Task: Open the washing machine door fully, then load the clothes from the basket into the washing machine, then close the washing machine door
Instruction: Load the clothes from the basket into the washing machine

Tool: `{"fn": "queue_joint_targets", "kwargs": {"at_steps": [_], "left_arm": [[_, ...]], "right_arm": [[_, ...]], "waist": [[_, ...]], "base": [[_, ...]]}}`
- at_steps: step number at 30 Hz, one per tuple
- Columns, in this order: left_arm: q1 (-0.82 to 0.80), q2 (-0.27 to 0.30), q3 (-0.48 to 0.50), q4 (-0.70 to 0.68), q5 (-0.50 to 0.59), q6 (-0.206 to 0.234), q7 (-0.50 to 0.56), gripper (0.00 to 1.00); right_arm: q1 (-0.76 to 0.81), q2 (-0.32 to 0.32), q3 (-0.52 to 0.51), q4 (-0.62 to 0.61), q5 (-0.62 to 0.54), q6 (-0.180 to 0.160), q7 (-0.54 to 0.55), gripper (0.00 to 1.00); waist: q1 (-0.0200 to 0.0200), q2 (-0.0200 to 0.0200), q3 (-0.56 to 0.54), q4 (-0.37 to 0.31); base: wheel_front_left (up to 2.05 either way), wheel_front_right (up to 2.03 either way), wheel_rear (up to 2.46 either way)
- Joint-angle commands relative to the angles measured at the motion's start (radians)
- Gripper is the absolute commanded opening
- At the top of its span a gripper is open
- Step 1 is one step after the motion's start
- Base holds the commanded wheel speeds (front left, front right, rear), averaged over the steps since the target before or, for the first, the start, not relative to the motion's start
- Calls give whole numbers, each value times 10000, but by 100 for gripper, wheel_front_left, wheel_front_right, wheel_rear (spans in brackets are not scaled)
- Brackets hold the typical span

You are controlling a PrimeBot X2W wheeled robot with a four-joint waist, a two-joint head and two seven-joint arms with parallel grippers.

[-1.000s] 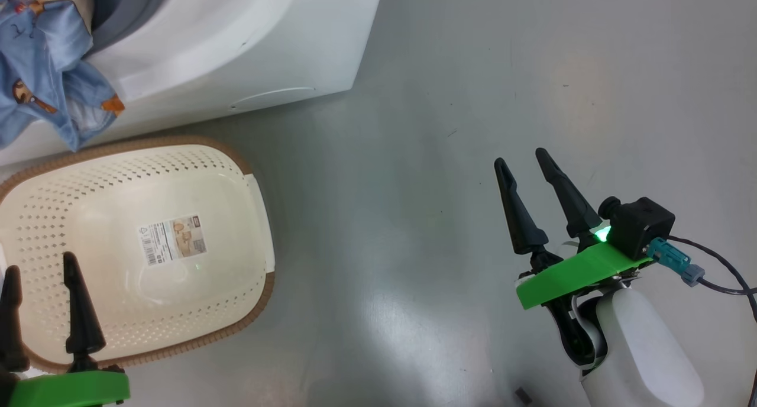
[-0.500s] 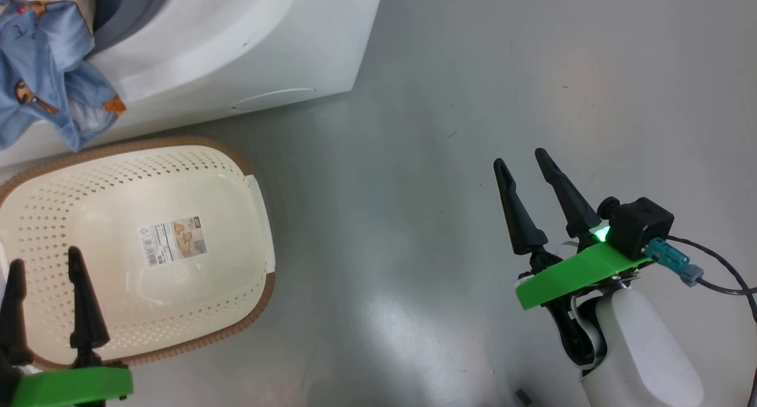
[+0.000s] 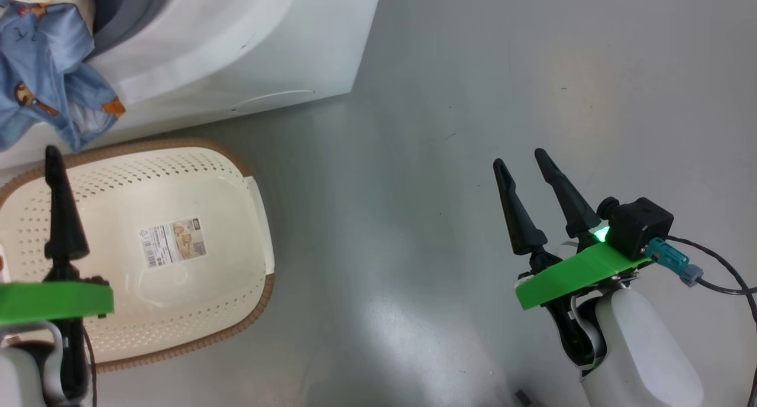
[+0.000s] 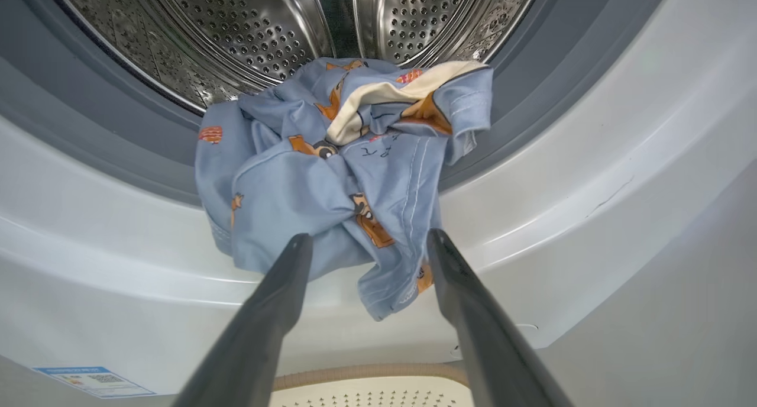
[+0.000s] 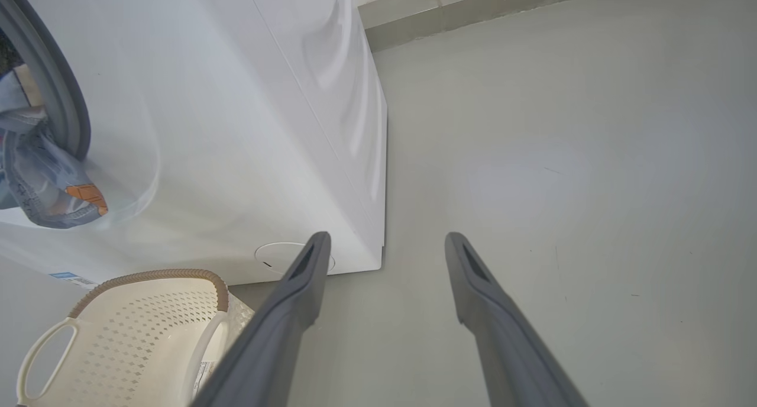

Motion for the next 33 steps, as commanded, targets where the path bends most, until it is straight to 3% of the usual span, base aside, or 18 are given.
{"fn": "queue_joint_targets", "kwargs": {"at_steps": [1, 10, 19, 33], "left_arm": [[-125, 373, 232, -401, -13, 44, 364, 100], [-907, 533, -118, -850, -363, 101, 2481, 100], [-1474, 564, -118, -320, -456, 582, 3880, 100], [-2383, 782, 317, 713, -666, 1078, 3847, 100]], "right_arm": [[357, 65, 279, -199, 33, 16, -119, 100], [436, 65, 309, -200, 132, 16, -119, 100], [399, 65, 509, -231, 278, 16, -119, 100], [385, 65, 663, -218, 569, 16, -119, 100]], "waist": [[0, 0, 10, -24], [0, 0, 73, -27], [0, 0, 126, -84], [0, 0, 306, -326]], "base": [[0, 0, 0], [0, 0, 0], [0, 0, 0], [0, 0, 0]]}}
